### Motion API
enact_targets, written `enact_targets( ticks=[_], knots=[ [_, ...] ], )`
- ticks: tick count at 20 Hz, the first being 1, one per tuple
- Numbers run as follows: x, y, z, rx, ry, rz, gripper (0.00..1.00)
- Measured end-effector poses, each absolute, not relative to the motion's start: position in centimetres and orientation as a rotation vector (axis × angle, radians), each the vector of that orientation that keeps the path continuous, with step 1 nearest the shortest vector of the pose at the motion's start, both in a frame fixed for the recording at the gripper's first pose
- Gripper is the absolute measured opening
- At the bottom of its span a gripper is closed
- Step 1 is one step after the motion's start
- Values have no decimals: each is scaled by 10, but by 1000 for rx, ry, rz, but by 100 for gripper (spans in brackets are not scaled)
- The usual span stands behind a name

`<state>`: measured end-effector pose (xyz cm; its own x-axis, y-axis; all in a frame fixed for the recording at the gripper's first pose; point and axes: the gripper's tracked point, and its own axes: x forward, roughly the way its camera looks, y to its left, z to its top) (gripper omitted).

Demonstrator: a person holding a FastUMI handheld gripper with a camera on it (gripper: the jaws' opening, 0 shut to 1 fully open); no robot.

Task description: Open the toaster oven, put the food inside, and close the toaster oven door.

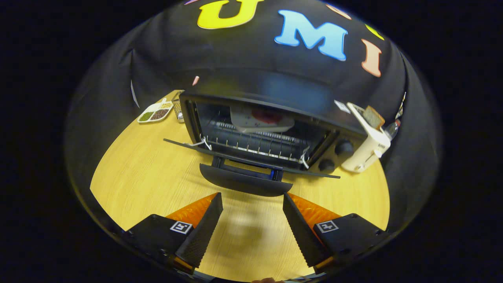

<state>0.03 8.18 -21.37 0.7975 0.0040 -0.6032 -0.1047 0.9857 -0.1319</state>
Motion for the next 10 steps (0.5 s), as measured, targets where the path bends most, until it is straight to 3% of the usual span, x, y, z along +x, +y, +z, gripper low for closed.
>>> enact_targets(
  ticks=[10],
  knots=[
    [16, 44, -66, -55, 259, -19, 98]
  ],
)
